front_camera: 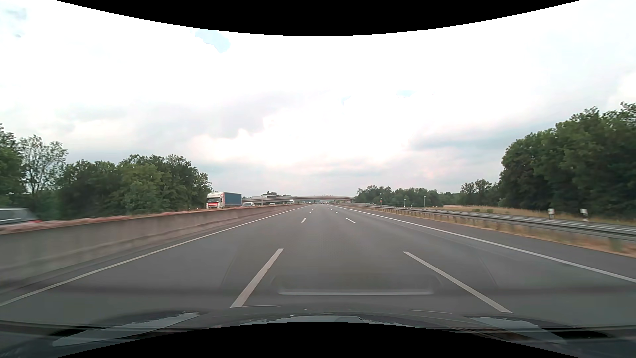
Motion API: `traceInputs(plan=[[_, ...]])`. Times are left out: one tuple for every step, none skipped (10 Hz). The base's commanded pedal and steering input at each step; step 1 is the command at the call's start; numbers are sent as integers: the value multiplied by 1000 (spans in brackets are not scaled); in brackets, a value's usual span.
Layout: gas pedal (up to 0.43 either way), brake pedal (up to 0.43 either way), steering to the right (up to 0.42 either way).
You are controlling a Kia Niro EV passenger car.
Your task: Follow the waypoints while adhering to traffic rules and regulations
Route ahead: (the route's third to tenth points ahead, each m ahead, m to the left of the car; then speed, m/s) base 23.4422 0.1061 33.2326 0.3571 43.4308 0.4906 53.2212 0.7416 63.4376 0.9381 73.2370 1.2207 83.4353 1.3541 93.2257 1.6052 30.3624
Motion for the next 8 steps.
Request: traceInputs(plan=[[260, 0, -5], [260, 0, -5], [260, 0, -5], [260, 0, -5], [260, 0, -5], [260, 0, -5], [260, 0, -5], [260, 0, -5]])
